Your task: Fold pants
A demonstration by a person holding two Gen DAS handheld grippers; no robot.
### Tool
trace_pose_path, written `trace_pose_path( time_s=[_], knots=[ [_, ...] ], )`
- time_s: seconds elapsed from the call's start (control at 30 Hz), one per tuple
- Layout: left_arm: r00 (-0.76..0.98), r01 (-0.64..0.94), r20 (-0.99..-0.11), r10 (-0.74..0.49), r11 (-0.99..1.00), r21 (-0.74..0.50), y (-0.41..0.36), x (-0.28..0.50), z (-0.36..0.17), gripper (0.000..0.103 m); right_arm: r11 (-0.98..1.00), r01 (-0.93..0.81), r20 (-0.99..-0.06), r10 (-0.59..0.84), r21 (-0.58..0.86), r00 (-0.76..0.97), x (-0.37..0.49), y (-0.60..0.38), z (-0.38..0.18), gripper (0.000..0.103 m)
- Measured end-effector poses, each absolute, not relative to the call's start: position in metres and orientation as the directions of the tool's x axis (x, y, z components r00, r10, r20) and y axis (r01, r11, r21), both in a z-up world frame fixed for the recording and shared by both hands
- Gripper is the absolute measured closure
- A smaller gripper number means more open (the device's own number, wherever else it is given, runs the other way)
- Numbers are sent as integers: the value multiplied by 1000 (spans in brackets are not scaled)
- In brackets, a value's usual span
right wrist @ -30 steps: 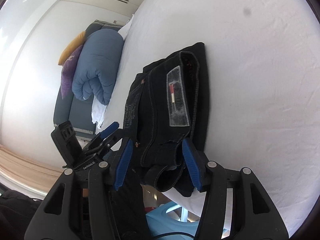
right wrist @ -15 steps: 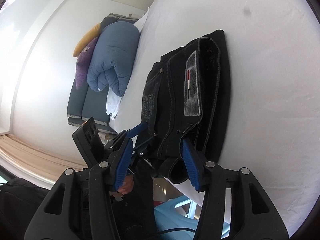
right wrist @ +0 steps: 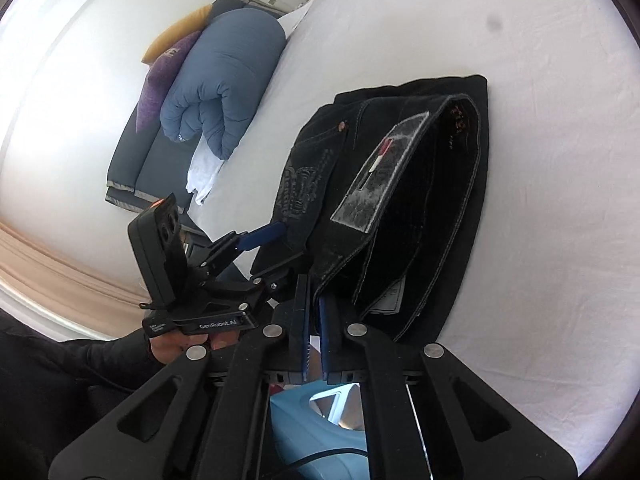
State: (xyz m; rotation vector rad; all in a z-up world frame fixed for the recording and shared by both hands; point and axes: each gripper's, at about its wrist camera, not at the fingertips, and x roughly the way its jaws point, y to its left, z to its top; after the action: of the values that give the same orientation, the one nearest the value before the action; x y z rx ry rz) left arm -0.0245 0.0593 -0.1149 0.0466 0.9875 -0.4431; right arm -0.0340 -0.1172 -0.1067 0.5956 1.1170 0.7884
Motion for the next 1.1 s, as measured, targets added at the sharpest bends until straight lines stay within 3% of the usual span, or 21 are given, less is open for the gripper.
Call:
trace_pose_path(
  time_s=[0.13, 0.27, 0.37, 0.5, 0.67, 0.73, 0.87, 1.1],
  knots=[
    [476, 366, -814, -333, 917, -161, 67, -23, -115, 17, 553, -203, -517, 831, 808, 207, -42, -133, -111, 101],
    [449, 399, -826, -340, 904, -155, 64, -26, -124, 16, 601, -89, -588, 798, 795, 136, -47, -144, -160, 101],
    [469, 426, -830, -303, 901, -88, 55, -33, -125, 16, 554, -34, -543, 825, 832, 153, -51, -154, -180, 102],
    [485, 417, -800, -353, 898, -144, 59, -32, -112, 16, 540, -52, -526, 834, 840, 169, -53, -160, -174, 102],
    [437, 433, -848, -302, 896, -96, 50, -24, -136, 11, 538, -29, -527, 834, 842, 164, -56, -168, -174, 100],
    [456, 439, -842, -288, 896, -69, 45, -26, -139, 9, 556, -21, -542, 816, 831, 200, -61, -177, -165, 95],
    [453, 429, -840, -297, 899, -87, 42, -25, -140, 5, 522, 1, -499, 815, 853, 295, -81, -200, -142, 94],
    [450, 428, -835, -317, 897, -110, 41, -29, -139, 5, 463, 43, -457, 847, 885, 274, -67, -201, -144, 94]
  ],
)
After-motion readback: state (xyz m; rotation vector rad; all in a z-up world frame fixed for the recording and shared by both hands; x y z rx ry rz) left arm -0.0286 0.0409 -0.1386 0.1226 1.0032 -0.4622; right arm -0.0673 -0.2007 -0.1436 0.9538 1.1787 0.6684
